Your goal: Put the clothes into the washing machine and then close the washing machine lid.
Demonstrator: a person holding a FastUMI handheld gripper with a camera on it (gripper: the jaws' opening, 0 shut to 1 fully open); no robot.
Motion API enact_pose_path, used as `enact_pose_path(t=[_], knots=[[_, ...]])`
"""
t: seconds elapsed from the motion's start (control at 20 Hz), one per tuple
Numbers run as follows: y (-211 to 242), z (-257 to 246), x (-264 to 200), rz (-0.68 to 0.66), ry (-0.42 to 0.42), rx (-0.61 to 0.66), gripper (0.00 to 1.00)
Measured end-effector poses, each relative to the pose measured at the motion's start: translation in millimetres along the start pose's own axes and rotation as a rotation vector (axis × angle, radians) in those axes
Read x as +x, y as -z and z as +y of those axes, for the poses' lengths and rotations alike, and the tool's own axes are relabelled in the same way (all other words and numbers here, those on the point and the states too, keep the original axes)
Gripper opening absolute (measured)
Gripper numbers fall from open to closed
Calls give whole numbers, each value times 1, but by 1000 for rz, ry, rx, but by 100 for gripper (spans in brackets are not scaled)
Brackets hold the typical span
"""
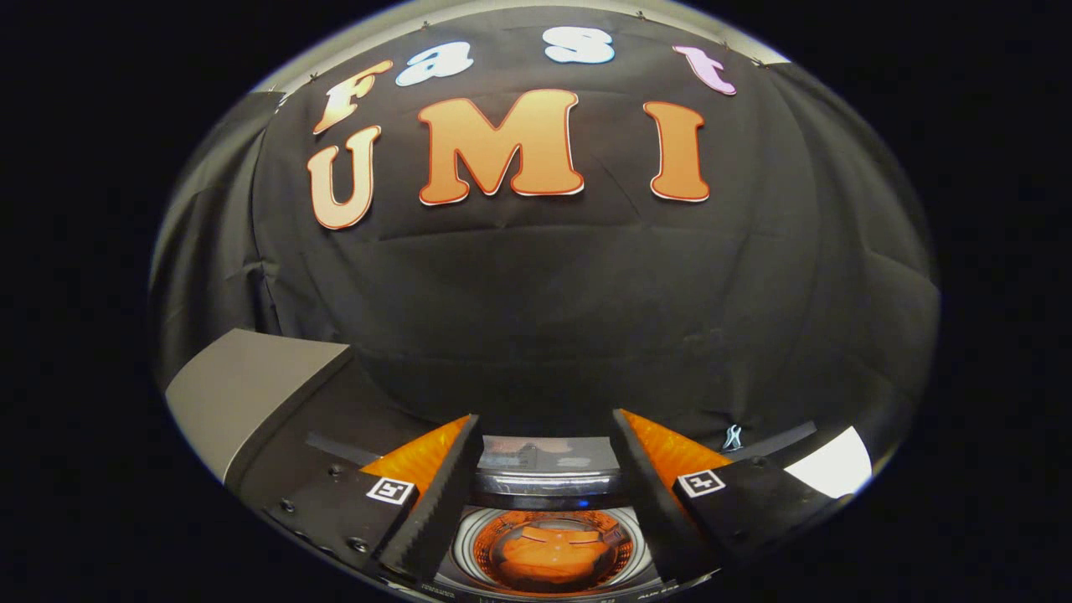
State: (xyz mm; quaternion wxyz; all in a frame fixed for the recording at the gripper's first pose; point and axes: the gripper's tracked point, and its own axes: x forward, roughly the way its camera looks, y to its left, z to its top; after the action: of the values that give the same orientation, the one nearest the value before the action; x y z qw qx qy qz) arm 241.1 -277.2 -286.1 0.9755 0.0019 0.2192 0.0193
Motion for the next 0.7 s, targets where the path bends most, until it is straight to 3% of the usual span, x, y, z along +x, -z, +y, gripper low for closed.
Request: enact_pose_path(t=[0.7], knots=[[50, 2, -16, 33, -12, 5, 98]])
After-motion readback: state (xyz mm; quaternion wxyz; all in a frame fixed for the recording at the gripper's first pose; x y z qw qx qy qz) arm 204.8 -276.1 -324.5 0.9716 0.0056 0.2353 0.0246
